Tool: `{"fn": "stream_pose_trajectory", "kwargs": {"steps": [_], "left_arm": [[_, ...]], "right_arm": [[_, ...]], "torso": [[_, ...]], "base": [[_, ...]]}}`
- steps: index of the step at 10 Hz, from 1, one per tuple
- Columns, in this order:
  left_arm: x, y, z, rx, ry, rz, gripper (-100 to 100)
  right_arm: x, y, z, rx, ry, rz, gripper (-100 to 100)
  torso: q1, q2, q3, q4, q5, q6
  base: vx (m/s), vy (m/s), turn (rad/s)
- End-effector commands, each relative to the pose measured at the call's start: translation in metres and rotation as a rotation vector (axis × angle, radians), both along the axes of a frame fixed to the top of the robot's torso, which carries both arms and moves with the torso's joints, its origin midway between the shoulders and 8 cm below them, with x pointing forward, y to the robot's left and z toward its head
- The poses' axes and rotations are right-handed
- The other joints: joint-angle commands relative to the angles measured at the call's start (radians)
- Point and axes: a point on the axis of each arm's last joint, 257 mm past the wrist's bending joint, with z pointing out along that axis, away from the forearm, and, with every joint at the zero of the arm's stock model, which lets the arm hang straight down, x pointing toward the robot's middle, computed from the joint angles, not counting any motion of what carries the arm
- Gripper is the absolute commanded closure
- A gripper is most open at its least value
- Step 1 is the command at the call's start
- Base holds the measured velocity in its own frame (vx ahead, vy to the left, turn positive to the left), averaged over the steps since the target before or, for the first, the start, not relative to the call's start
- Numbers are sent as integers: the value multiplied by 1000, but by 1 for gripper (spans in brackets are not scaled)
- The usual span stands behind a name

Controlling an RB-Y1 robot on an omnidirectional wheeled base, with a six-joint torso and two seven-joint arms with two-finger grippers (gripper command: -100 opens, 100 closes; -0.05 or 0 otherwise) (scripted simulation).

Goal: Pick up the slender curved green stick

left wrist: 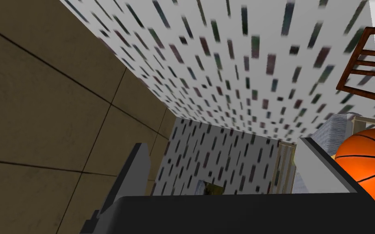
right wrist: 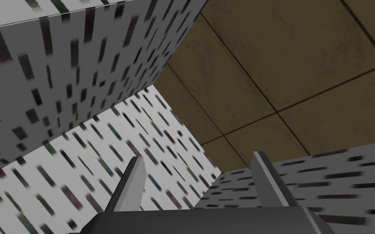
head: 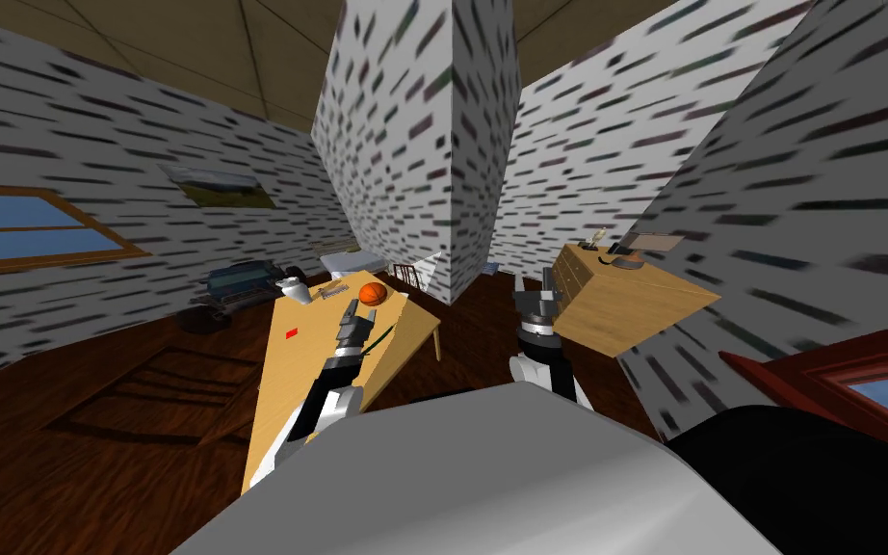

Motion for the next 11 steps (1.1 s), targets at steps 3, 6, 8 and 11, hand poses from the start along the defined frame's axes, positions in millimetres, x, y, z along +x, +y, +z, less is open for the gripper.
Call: {"fn": "stream_pose_trajectory", "kwargs": {"steps": [3, 6, 8, 11], "left_arm": [[11, 18, -45, -62, 132, -38, -100], [15, 27, -63, -101, 188, -50, -100], [20, 46, -102, -156, 304, -53, -100], [22, 57, -123, -218, 364, -55, -100]], "right_arm": [[0, 0, 0, 0, 0, 0, 0], [0, 0, 0, 0, 0, 0, 0], [0, 0, 0, 0, 0, 0, 0], [0, 0, 0, 0, 0, 0, 0]], "torso": [[0, 0, 0, 0, 0, -1], [0, 0, 0, 0, 0, 0], [0, 0, 0, 0, 0, 0], [0, 1, 0, 0, 0, 0]], "base": [[-19, 21, -145], [-15, 16, -109], [-28, 23, -221], [-24, 23, -115]]}}
